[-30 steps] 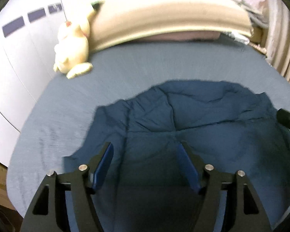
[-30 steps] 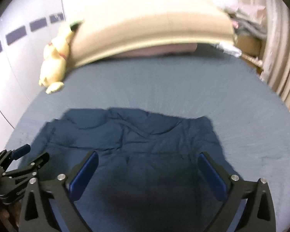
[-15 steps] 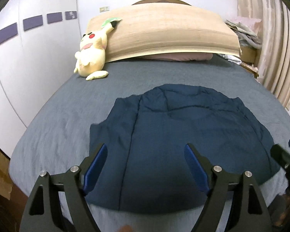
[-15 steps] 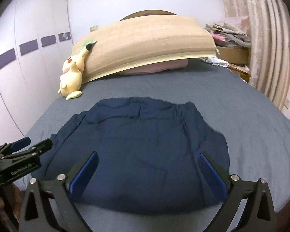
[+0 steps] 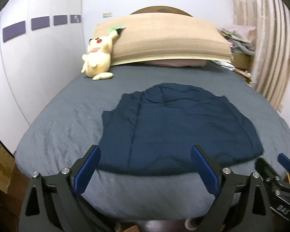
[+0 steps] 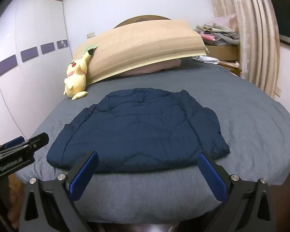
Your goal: Fold large clothes
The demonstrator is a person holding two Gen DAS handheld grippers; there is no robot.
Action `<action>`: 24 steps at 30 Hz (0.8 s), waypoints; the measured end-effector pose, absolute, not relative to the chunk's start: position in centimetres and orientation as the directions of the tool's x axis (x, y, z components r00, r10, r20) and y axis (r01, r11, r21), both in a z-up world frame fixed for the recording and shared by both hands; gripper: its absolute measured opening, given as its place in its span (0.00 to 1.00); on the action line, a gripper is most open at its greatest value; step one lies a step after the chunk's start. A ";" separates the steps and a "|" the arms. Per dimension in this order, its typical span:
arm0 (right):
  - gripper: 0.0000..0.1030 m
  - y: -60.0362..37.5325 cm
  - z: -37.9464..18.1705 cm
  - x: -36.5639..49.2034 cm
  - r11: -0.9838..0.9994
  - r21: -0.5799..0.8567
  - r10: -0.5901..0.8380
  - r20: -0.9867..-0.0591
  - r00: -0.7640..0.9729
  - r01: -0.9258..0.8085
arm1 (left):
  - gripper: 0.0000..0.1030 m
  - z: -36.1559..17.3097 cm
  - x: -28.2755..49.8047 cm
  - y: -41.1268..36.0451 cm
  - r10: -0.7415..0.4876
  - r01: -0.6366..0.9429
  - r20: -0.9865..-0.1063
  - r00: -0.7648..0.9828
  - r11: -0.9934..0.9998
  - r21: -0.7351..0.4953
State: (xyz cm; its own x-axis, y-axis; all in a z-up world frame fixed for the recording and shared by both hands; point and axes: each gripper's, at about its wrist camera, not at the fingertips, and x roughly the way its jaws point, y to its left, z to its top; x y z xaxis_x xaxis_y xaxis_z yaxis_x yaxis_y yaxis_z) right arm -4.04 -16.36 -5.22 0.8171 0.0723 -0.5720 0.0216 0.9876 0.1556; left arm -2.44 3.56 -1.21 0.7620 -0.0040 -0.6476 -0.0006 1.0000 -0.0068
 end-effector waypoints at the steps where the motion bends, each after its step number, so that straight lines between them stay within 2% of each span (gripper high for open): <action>1: 1.00 -16.4 -5.2 -4.3 0.988 0.154 0.072 -0.575 0.815 0.022 | 0.92 -1.0 -2.9 3.4 -0.015 0.010 -0.646 0.763 1.000 -0.011; 24: 1.00 -16.6 -4.2 -3.8 0.995 0.086 0.004 -0.580 0.815 0.056 | 0.93 -0.9 -3.4 2.2 0.027 0.014 -0.637 0.770 0.998 0.059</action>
